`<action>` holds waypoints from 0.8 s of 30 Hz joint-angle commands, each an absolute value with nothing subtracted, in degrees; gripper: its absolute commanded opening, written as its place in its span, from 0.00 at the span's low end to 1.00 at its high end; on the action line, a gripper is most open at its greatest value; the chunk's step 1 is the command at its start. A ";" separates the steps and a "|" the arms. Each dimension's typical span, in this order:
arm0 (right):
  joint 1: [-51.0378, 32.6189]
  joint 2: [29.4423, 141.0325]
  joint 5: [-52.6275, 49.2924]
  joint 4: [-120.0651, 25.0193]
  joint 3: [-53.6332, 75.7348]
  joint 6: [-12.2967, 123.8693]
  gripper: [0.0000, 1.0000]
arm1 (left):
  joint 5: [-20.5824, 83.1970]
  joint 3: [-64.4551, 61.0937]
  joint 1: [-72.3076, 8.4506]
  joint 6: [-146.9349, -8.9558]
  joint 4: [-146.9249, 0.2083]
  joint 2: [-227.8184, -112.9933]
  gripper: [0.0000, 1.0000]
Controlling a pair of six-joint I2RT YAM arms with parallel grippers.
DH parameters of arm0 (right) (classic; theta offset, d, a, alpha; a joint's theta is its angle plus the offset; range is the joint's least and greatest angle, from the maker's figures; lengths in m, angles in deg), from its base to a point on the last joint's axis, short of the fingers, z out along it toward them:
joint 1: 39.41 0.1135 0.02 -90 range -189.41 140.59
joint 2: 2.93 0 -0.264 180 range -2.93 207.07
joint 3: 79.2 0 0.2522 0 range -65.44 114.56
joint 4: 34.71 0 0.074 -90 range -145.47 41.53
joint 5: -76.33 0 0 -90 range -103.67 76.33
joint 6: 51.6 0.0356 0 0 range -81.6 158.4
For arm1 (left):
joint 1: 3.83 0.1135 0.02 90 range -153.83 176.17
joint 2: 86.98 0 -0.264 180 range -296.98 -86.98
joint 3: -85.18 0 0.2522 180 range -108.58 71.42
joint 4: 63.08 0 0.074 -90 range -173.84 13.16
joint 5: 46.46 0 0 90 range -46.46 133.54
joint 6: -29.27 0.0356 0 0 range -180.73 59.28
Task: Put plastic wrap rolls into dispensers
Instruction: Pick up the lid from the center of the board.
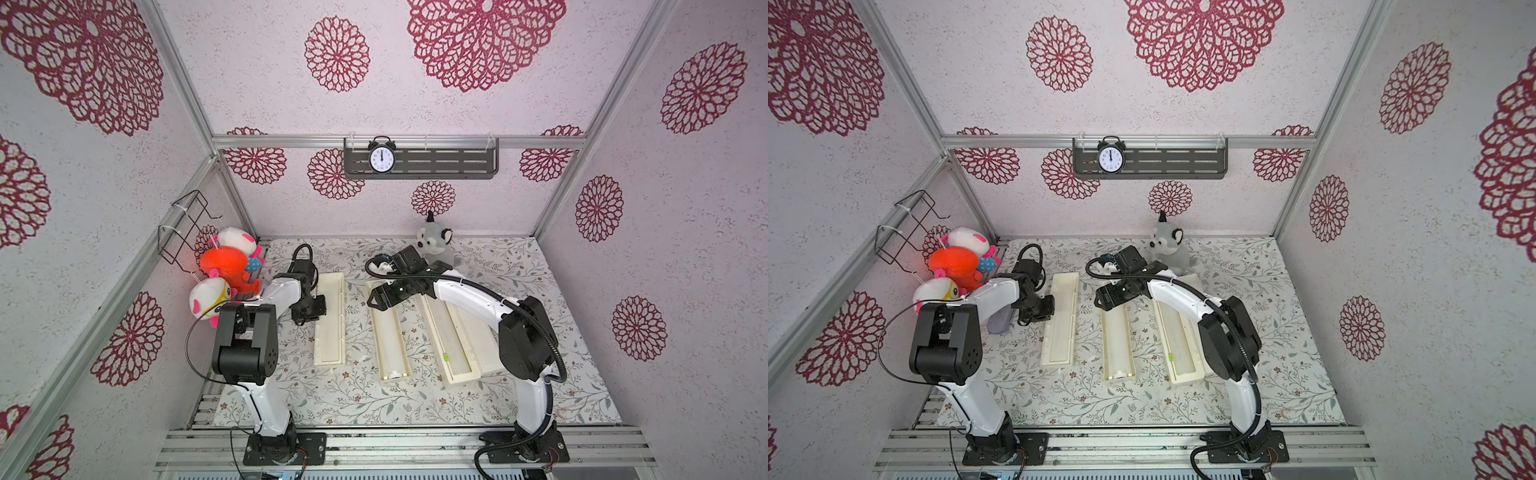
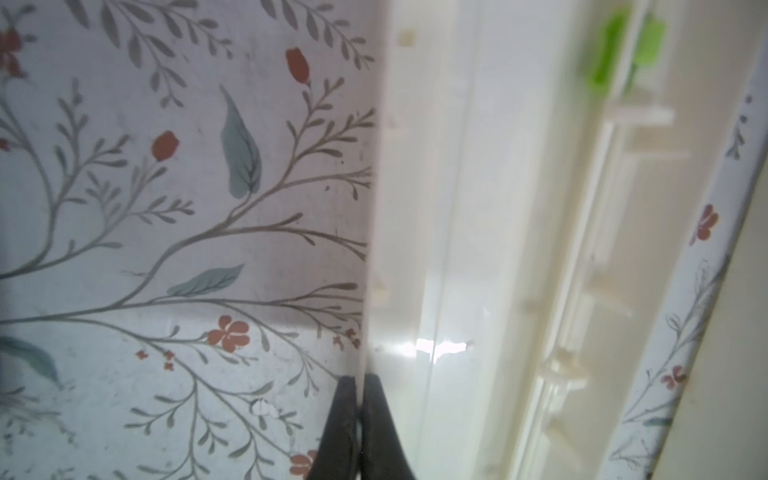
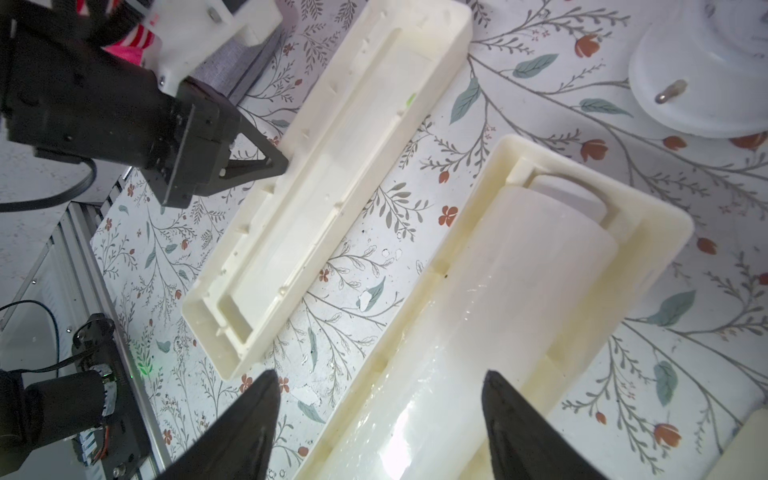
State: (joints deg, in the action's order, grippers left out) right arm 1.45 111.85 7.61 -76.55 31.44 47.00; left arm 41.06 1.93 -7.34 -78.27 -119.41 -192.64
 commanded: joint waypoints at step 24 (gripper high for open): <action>1.09 105.96 10.89 -68.78 27.82 57.47 0.77 | 47.14 -5.77 -8.74 -86.07 -134.33 -184.18 0.00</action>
State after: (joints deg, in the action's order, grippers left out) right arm 1.01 110.89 10.52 -71.87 28.03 53.95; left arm 39.90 -3.36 -7.91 -82.57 -129.68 -182.85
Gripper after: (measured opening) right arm 0.766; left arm 0.049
